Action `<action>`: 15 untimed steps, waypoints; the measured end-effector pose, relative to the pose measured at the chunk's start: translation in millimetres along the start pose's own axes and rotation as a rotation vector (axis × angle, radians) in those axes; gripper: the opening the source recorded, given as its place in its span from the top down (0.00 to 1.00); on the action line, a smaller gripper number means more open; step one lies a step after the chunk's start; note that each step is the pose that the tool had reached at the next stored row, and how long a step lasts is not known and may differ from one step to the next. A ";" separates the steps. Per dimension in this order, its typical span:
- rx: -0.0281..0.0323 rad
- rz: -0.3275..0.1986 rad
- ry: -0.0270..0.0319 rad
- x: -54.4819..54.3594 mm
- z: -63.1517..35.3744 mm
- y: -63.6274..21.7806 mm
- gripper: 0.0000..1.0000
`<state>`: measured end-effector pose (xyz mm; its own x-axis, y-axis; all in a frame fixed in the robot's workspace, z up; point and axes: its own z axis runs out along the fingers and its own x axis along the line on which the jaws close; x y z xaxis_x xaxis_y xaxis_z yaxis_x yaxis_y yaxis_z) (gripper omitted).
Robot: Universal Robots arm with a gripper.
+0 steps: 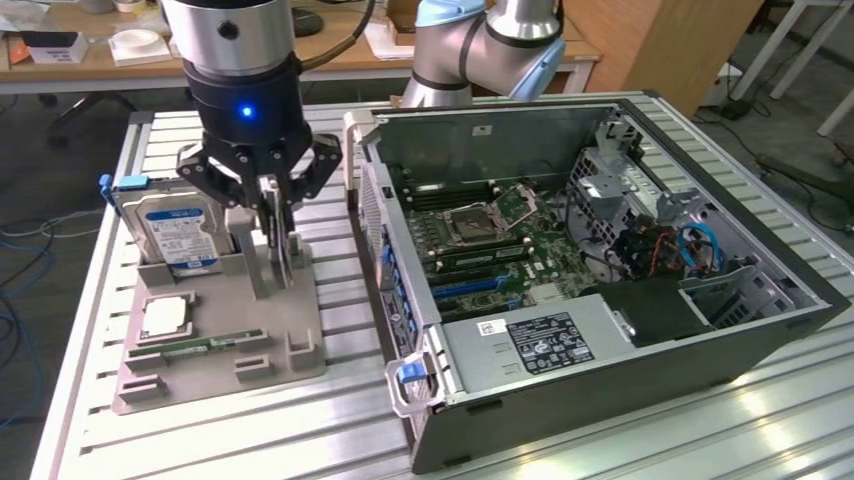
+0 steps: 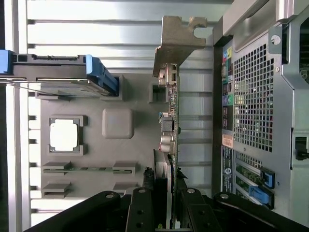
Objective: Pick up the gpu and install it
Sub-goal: 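Pick up the gpu and move the gpu toward the slot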
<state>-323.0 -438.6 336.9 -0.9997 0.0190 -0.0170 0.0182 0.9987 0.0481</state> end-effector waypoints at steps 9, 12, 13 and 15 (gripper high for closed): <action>0.0000 0.000 0.0001 0.3 -5.7 0.3 0.73; 0.0000 0.000 0.0000 0.4 -7.6 0.3 0.73; 0.0000 0.000 0.0000 0.5 -8.2 0.4 0.73; 0.0000 0.000 0.0000 0.7 -9.4 0.4 0.73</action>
<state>-323.8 -438.6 346.3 -0.9997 0.0191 -0.0170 0.0182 0.9987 0.0481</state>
